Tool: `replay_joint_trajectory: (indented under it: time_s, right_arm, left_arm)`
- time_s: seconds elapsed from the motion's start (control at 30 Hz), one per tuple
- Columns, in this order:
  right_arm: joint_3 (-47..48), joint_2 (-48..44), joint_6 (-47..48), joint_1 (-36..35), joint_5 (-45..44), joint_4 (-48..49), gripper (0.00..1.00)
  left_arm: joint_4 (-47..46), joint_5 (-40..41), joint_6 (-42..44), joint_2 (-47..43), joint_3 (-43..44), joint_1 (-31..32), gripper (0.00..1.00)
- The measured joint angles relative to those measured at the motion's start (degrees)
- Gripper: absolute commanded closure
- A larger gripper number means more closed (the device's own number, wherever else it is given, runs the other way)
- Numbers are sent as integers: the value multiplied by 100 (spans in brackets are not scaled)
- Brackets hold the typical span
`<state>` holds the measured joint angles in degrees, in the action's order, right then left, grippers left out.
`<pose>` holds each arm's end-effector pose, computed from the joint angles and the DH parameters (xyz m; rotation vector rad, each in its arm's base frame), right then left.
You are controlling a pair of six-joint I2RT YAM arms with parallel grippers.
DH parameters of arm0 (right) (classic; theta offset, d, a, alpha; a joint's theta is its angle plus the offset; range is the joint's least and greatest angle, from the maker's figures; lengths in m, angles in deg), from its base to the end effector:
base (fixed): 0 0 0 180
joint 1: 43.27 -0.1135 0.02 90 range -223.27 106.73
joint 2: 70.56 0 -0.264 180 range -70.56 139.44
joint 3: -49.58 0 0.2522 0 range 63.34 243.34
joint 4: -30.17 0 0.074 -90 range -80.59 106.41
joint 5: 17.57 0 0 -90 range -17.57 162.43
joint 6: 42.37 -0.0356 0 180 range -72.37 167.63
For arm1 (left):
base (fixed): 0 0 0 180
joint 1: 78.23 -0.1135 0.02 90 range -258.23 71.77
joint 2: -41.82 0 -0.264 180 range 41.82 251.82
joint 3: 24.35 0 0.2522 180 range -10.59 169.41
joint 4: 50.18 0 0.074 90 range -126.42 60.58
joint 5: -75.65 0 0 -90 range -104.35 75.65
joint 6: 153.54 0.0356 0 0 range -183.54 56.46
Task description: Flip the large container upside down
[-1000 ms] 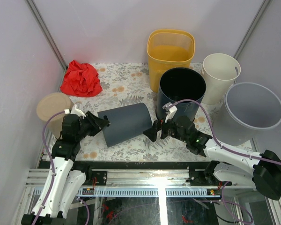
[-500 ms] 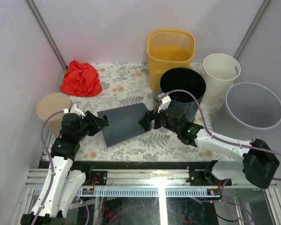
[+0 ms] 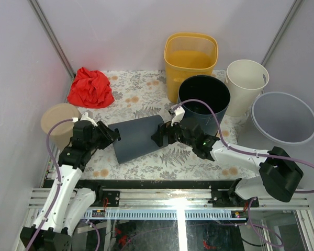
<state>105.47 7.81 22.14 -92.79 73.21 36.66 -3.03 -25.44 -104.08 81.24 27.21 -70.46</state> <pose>0.1977 0.2324 0.2455 -0.4164 1.9084 0.9069 0.1495 -0.0273 0.2717 -0.5257 2.1908 -0.6785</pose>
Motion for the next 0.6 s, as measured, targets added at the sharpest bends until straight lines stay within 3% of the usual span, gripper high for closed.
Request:
replay_joint_trajectory:
  time_s: [0.6]
  right_arm:
    - [-544,-929,-269,31,98,-136,1]
  left_arm:
    - [-181,793,245,1453,780,883,65]
